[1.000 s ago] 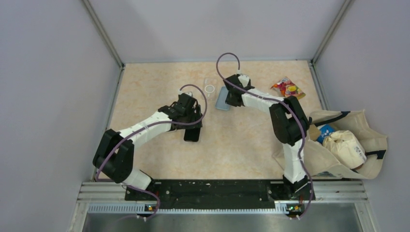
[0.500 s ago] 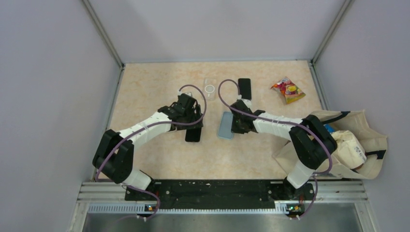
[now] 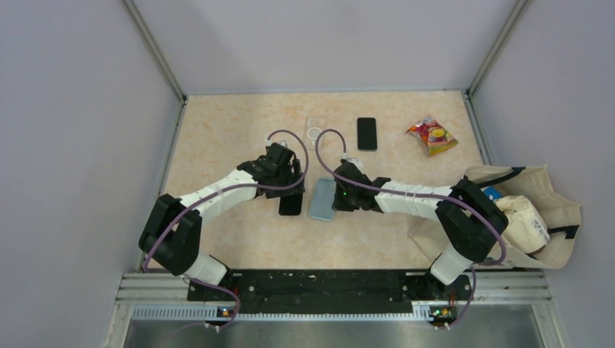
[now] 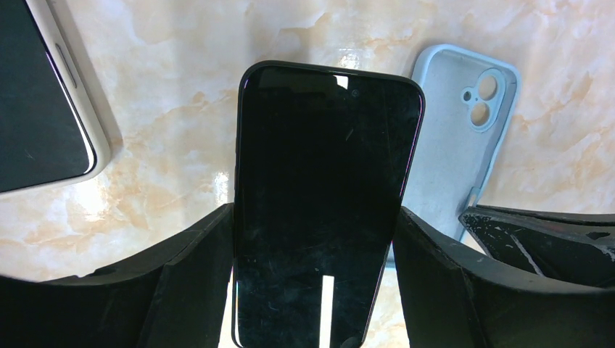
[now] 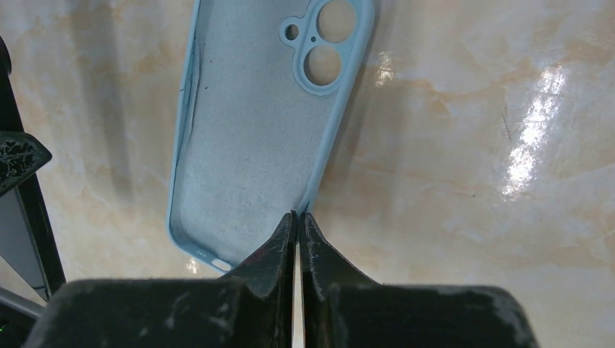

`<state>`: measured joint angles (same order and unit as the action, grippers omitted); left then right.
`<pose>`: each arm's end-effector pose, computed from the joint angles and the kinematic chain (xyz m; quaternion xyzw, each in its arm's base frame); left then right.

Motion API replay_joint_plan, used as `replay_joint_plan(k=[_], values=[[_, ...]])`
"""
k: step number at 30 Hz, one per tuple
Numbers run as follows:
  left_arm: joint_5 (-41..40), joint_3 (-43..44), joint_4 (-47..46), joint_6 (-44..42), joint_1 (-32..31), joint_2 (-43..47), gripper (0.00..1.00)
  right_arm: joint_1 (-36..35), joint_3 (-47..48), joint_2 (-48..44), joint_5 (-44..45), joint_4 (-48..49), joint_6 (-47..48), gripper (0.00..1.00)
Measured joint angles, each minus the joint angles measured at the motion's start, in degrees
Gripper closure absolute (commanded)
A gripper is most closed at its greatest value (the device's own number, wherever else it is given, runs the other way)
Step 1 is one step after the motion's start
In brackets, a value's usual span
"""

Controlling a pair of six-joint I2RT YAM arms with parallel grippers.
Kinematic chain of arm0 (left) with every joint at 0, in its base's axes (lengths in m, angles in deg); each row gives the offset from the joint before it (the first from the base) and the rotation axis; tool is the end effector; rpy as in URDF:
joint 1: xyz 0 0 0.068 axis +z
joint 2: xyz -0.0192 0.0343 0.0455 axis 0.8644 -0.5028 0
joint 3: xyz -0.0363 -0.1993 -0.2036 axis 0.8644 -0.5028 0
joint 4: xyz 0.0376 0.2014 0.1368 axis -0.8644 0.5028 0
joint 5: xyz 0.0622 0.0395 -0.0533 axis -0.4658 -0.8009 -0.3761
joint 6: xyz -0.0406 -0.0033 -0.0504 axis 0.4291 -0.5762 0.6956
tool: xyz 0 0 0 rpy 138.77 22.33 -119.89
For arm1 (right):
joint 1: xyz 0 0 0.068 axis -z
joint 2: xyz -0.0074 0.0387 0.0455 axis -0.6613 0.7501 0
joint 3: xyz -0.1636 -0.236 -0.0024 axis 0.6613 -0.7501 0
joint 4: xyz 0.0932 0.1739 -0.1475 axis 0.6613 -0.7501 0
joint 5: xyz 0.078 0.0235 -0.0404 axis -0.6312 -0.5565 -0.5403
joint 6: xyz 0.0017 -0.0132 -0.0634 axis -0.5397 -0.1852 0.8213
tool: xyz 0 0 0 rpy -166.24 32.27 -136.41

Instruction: Put the phone into the phone case

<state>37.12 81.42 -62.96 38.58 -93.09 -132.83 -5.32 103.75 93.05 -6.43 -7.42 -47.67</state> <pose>0.2499 -0.1596 0.2226 -0.0579 0.9549 -0.1420 0.2544 0.2196 0.2252 0.1808 0.0087 0.9498 0.1875 0.2502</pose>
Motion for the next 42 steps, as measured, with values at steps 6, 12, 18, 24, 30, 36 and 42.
replay_joint_plan(k=[6, 12, 18, 24, 30, 36, 42], values=[[0.2, -1.0, -0.1, 0.4, 0.0, 0.0, 0.57, 0.0, 0.3, 0.2, -0.2, 0.3, 1.2, 0.56], [0.4, -1.0, -0.1, 0.4, 0.0, 0.0, 0.57, 1.6, 1.6, -1.7, 0.2, -0.9, 2.7, 0.36], [1.5, -1.0, -0.2, 0.3, 0.0, -0.1, 0.57, 6.1, 0.4, -7.3, 0.2, -1.8, 2.2, 0.3], [2.3, 0.2, -0.3, 0.4, -1.2, -2.6, 0.58, 9.0, -2.8, -11.4, 0.7, -3.4, 2.1, 0.3], [2.3, 6.0, -0.4, 0.5, -5.0, -9.7, 0.59, 9.2, -3.9, -11.9, 0.7, -4.5, 1.6, 0.3], [1.6, 14.6, -0.2, 0.6, -8.9, -18.6, 0.59, 9.6, -4.5, -12.4, 0.9, -4.9, 1.1, 0.3], [-0.5, 18.8, 0.0, 2.1, -11.6, -22.8, 0.59, 11.3, -5.7, -14.7, 0.9, -5.5, 1.0, 0.3]])
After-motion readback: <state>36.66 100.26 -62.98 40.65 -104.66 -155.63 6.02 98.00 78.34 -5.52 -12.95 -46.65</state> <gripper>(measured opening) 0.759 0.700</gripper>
